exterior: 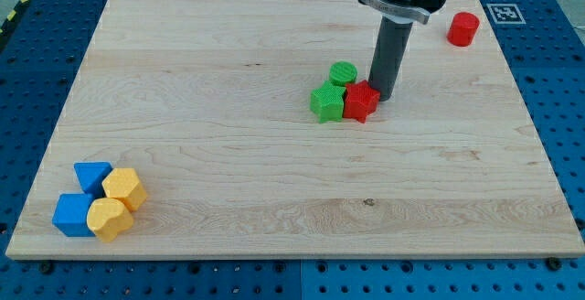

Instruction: Place the red circle diagonally to the red star

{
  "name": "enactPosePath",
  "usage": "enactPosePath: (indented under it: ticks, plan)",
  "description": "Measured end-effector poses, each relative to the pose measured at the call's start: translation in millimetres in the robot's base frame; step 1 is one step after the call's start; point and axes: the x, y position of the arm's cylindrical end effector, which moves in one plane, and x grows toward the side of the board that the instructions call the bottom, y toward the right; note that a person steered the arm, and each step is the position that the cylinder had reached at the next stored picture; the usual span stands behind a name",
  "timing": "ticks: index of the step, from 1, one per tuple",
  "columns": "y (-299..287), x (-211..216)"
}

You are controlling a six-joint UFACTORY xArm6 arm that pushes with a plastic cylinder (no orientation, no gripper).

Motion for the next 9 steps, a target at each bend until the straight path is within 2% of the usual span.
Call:
enactPosePath:
  ticks: [1, 4, 5, 7, 8, 9]
  plan:
    - [28.6, -0.1]
    - [32.6, -20.1]
    - [58.6, -22.2]
    - [167.7, -51.1]
    - [193.1, -60.7]
    - [197.8, -106.4]
